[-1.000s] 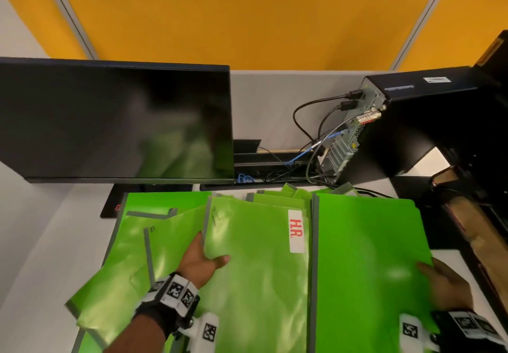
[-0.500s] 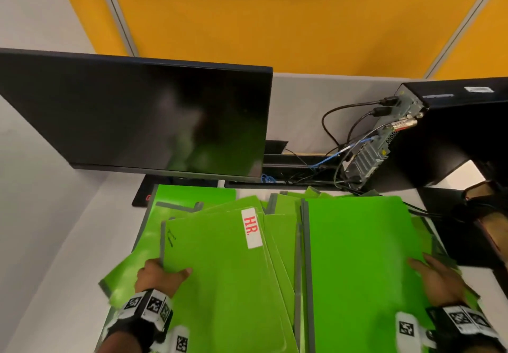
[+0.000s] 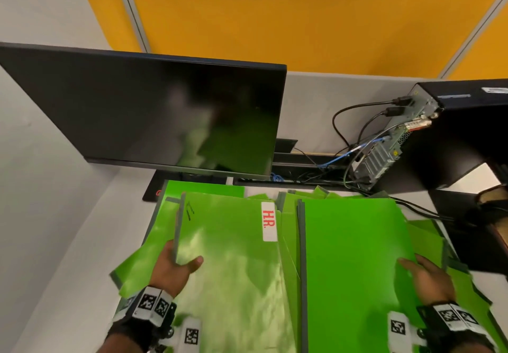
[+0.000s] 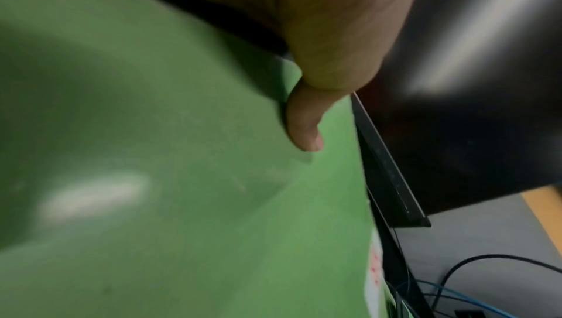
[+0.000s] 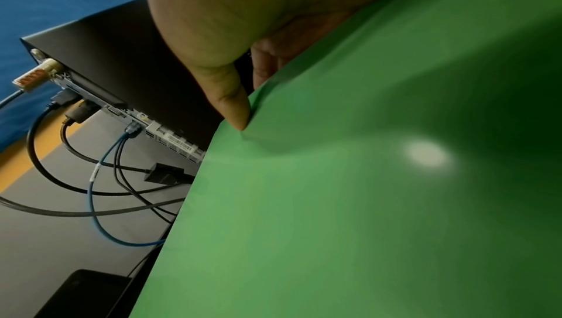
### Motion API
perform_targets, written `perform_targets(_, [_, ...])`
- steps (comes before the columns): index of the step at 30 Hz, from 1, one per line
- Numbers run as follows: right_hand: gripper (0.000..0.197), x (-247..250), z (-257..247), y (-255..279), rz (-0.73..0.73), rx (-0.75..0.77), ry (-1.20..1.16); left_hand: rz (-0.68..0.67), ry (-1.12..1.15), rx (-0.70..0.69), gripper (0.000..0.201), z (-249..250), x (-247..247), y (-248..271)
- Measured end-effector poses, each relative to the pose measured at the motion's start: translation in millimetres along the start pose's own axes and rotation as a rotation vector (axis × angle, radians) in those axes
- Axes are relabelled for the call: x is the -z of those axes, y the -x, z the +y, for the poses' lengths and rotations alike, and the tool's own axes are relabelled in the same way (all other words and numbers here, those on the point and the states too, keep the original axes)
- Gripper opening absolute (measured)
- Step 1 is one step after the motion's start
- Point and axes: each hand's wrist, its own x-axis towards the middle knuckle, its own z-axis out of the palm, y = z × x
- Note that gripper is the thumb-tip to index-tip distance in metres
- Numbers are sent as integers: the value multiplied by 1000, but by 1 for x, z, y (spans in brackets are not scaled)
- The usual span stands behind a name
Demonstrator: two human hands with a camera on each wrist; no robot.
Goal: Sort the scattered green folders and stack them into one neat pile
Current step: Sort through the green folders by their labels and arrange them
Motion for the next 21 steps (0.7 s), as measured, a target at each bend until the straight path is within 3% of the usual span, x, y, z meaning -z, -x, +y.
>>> perform_targets(5, [55, -9, 2, 4, -8, -37, -72, -164, 386, -13, 45, 26, 18, 14])
perform_targets(7, [58, -17, 5, 9, -48, -49, -80, -211, 432, -41, 48, 36, 4, 21])
perform_targets(10, [60, -33, 4, 20, -139, -34, -131, -238, 382, -41, 38, 39, -38, 21])
perform_targets(13, [55, -44, 0, 32, -192, -12, -188, -283, 328, -38, 49, 35, -83, 21])
perform_targets(16, [58, -48, -7, 45, -272, 42, -228, -416, 267, -41, 80, 30, -119, 30])
perform_targets(18, [65, -51, -9, 50, -306, 81, -262, -469, 132, -104, 83, 31, -141, 44])
perform_targets(21, [75, -50, -7, 51, -286, 174, -262, -328, -233, -220, 103, 41, -156, 61])
